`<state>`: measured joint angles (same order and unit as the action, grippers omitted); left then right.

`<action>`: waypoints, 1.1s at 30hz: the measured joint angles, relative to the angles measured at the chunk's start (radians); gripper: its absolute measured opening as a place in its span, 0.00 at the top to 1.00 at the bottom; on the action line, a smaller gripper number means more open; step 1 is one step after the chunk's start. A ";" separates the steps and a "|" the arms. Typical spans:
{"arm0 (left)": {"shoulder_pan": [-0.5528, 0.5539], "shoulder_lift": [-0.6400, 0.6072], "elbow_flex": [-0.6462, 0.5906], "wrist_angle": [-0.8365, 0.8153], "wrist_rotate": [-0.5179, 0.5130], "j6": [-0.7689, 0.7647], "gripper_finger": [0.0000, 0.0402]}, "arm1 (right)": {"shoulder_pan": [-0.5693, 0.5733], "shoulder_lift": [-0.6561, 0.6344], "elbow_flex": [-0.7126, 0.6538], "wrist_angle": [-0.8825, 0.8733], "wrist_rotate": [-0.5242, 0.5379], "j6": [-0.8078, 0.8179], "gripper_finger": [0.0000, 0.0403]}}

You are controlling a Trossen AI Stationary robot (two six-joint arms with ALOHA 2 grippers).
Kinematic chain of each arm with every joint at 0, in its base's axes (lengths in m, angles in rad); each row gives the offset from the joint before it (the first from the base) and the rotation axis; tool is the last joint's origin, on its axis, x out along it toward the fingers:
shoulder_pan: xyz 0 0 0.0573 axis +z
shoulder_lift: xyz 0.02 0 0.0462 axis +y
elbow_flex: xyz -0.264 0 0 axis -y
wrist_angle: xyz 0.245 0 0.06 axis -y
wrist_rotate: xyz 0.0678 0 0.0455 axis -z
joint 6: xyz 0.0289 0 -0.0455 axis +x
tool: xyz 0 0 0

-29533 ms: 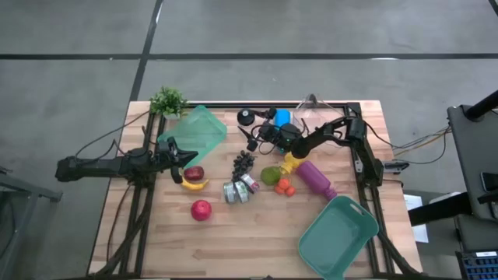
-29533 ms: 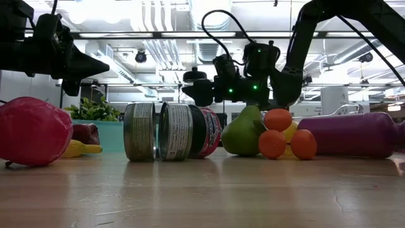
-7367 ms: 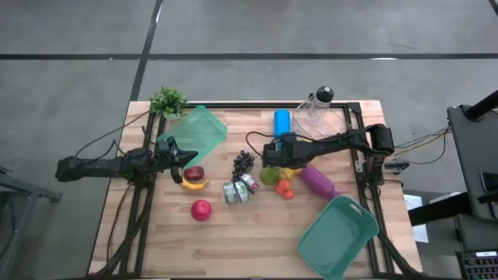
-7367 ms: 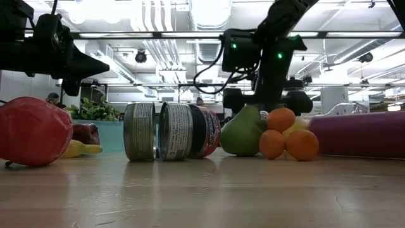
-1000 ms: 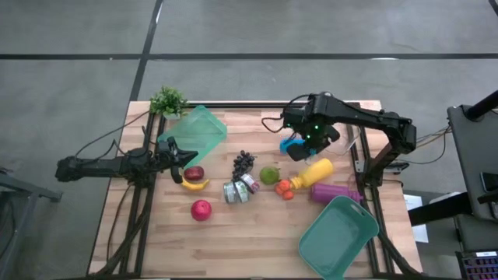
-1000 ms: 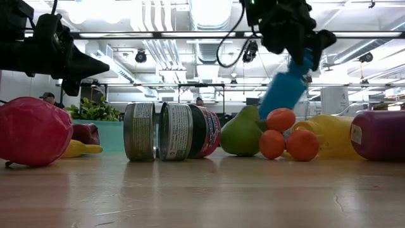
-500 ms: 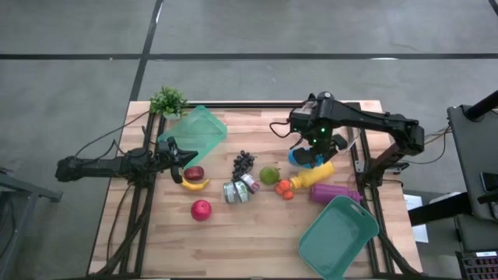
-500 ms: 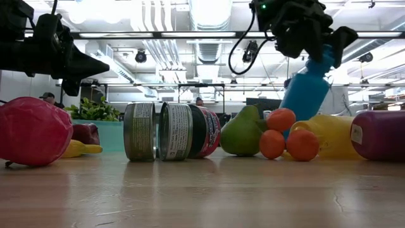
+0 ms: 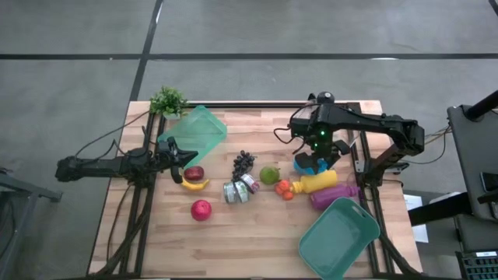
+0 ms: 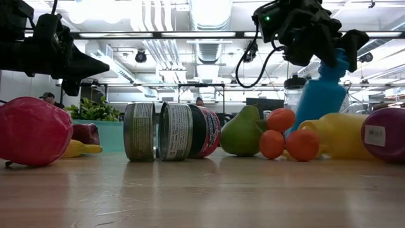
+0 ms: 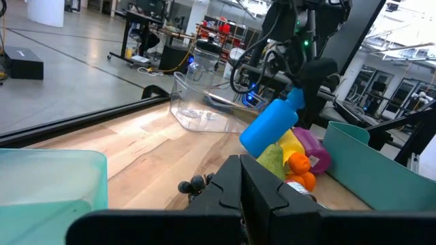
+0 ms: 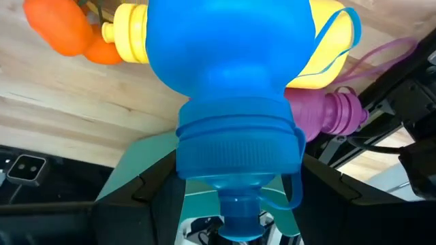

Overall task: Pick & Place Food Item
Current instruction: Put the blue water bottle into the transparent bin

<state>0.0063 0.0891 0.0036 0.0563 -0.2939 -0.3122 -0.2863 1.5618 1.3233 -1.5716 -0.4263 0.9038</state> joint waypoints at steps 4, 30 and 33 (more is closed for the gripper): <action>0.000 0.000 0.000 0.000 0.000 0.000 1.00 | -0.003 0.000 0.011 0.000 0.006 0.008 0.49; 0.000 0.000 0.000 0.000 0.000 0.000 1.00 | -0.008 0.002 0.009 0.005 0.041 0.013 0.40; 0.000 0.000 0.000 0.000 0.000 0.000 1.00 | -0.010 0.002 0.009 0.003 0.041 0.007 0.39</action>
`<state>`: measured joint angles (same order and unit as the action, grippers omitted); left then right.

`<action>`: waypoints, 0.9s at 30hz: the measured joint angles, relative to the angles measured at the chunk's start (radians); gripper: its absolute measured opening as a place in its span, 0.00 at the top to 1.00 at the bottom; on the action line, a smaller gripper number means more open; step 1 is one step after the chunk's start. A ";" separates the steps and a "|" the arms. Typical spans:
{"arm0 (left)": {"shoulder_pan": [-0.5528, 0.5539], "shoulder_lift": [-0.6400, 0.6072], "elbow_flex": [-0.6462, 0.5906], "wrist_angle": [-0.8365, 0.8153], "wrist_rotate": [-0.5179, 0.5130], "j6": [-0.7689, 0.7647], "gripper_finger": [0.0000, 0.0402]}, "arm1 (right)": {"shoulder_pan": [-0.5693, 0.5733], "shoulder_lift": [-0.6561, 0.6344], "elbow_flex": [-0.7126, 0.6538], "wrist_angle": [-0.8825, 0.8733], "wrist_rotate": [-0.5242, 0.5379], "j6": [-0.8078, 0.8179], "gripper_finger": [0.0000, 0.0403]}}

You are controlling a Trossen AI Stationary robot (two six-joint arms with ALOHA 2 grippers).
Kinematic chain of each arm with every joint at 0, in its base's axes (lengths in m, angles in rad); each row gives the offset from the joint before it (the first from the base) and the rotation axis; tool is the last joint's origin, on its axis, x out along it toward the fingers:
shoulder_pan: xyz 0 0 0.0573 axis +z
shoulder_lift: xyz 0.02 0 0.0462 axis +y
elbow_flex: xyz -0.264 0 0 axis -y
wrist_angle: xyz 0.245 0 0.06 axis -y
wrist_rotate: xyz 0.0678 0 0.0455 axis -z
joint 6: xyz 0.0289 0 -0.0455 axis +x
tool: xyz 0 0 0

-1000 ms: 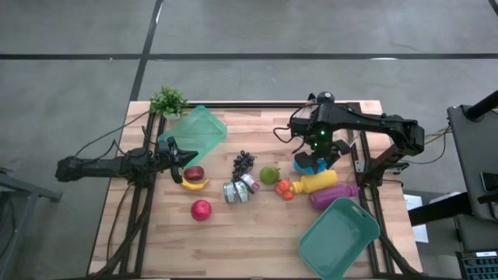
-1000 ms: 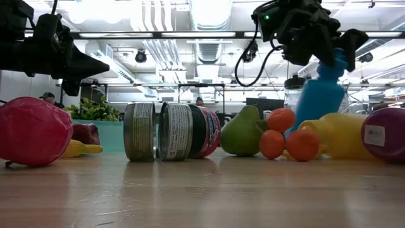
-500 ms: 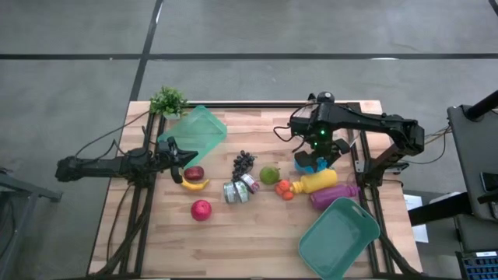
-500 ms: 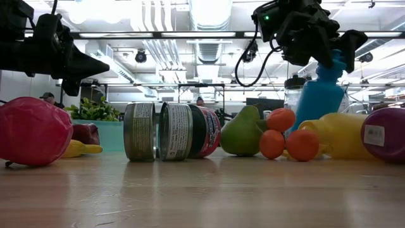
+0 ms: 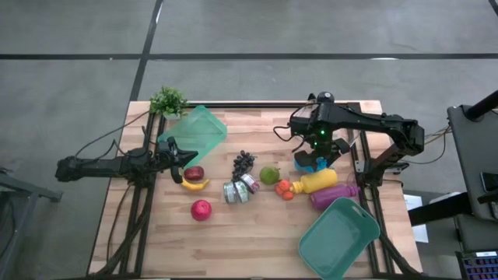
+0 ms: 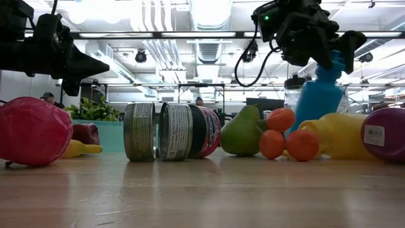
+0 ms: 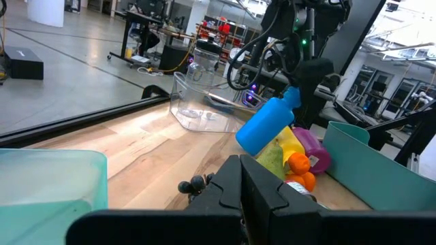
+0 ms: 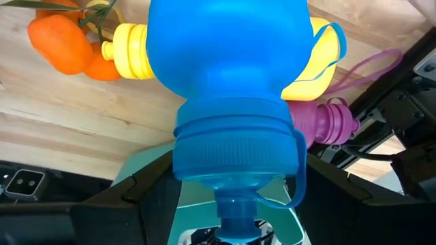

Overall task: Pick & Place Food Item
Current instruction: Put the blue water bottle into the transparent bin

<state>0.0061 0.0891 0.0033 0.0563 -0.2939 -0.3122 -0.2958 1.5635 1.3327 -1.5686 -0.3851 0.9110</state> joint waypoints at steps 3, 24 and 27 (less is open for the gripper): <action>0.000 0.000 0.000 0.000 0.000 0.000 1.00 | 0.000 0.000 0.000 -0.001 0.000 -0.002 0.39; 0.000 0.000 0.000 0.000 0.000 0.000 1.00 | -0.006 0.006 -0.015 -0.002 -0.006 0.004 0.39; 0.000 0.000 0.000 0.000 0.000 0.000 1.00 | -0.006 0.006 -0.015 -0.003 -0.010 0.003 0.39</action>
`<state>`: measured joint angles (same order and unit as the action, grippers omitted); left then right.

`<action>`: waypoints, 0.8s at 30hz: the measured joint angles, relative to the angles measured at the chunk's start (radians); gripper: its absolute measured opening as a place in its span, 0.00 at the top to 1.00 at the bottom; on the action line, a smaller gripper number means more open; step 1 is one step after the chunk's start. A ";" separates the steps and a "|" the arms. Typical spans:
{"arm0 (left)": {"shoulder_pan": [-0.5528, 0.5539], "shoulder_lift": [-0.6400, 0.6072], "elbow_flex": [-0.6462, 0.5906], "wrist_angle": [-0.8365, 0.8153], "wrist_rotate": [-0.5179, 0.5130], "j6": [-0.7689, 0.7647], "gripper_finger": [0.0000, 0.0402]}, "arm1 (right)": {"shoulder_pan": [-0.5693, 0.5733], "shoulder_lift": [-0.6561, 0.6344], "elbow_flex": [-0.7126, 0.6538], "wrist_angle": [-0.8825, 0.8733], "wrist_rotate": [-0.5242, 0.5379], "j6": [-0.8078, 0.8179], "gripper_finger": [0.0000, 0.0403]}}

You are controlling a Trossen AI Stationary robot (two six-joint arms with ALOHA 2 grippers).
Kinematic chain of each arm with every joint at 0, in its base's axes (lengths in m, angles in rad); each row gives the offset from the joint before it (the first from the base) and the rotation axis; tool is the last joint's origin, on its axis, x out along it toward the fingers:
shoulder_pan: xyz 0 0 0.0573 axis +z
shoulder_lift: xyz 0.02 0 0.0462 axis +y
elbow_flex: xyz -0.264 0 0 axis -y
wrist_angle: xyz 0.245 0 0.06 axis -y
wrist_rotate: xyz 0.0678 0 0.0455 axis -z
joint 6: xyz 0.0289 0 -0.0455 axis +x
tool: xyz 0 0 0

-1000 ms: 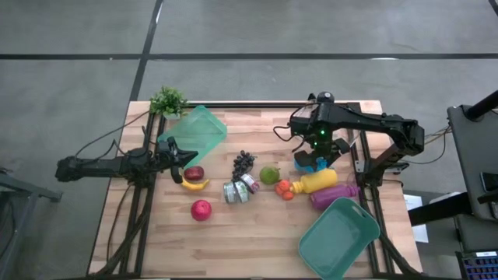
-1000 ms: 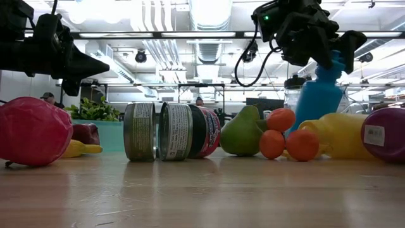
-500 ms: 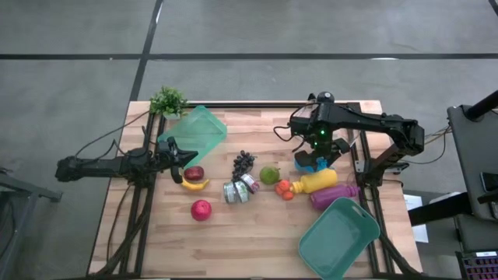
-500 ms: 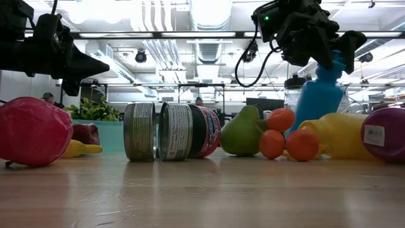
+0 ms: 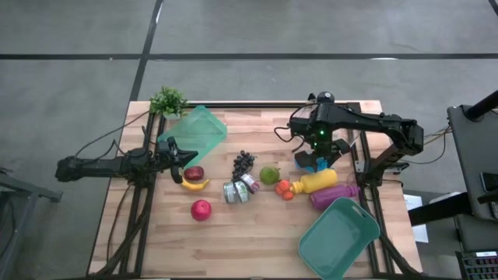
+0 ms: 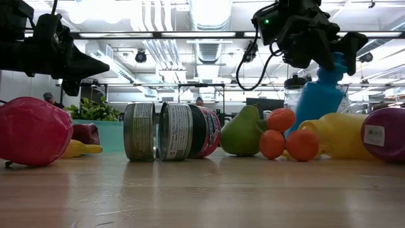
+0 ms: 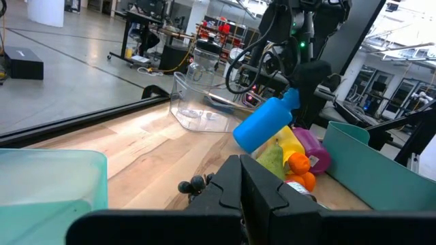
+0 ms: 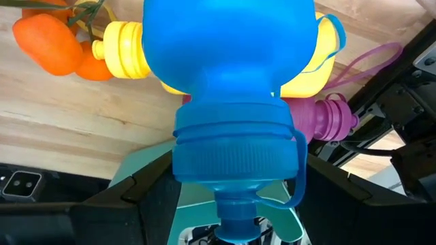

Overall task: Pick & Place Food Item
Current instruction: Put the blue water bottle into the transparent bin

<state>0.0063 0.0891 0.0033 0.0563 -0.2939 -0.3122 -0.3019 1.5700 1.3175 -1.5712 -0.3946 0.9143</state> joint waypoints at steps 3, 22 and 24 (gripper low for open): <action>0.000 0.000 0.000 0.000 0.000 0.000 1.00 | 0.000 0.000 0.005 0.001 0.000 0.002 0.39; 0.000 0.000 0.000 0.000 0.000 0.000 1.00 | 0.000 0.000 0.030 0.000 0.005 0.021 0.39; 0.000 0.000 0.000 0.000 0.000 0.000 1.00 | 0.000 0.000 0.030 0.001 0.005 0.022 0.39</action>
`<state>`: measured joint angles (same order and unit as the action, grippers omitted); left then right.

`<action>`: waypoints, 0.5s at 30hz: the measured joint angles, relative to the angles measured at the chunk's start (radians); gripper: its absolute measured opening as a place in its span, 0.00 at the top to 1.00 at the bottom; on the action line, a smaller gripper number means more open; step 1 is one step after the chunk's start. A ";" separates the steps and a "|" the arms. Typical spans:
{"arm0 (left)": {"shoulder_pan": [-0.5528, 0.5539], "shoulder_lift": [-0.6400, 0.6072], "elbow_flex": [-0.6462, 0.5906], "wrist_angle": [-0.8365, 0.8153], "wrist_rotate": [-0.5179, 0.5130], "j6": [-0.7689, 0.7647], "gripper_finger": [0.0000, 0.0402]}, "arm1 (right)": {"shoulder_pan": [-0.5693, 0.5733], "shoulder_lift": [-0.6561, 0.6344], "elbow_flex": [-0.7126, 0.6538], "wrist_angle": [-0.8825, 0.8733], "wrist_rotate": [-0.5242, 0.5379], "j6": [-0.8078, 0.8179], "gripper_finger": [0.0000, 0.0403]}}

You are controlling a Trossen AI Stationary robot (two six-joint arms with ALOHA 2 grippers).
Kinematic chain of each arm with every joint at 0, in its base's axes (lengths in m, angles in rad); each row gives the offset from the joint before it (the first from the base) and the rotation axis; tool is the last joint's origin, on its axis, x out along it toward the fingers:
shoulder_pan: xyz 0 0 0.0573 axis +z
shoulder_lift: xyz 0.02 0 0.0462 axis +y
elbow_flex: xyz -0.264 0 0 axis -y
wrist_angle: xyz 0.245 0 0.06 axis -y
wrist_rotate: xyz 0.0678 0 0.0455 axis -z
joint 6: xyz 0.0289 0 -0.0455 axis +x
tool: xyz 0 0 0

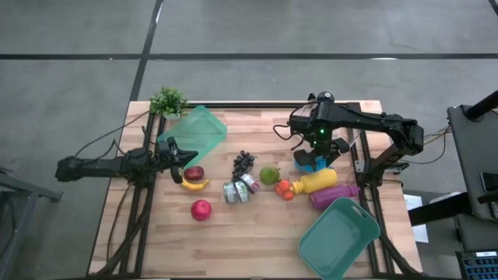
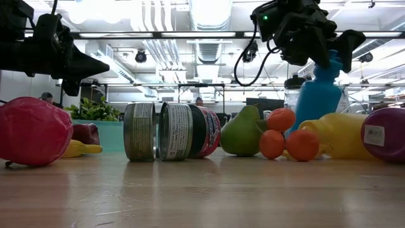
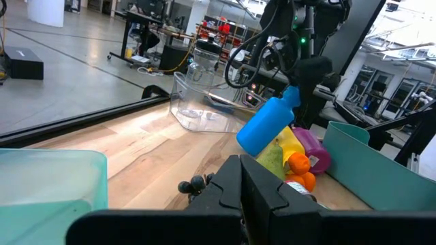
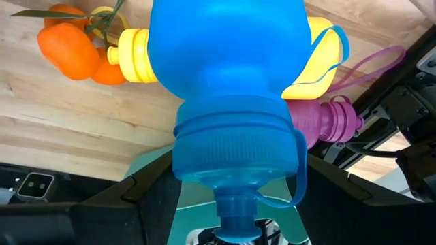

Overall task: Pick & Place Food Item
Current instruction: Put the blue water bottle into the transparent bin

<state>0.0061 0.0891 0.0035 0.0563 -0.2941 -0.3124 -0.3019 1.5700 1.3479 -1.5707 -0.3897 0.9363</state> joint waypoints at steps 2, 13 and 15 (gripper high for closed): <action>0.000 0.000 0.000 0.000 0.000 0.000 1.00 | 0.000 0.000 0.000 0.000 0.000 0.000 0.39; 0.000 0.000 0.000 0.000 0.000 0.000 1.00 | -0.004 0.000 0.000 0.002 -0.001 0.007 0.39; 0.000 0.000 0.000 0.000 0.000 0.000 1.00 | -0.004 0.000 0.000 0.003 -0.001 0.008 0.38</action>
<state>0.0062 0.0891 0.0034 0.0565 -0.2942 -0.3122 -0.3061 1.5700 1.3479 -1.5676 -0.3904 0.9440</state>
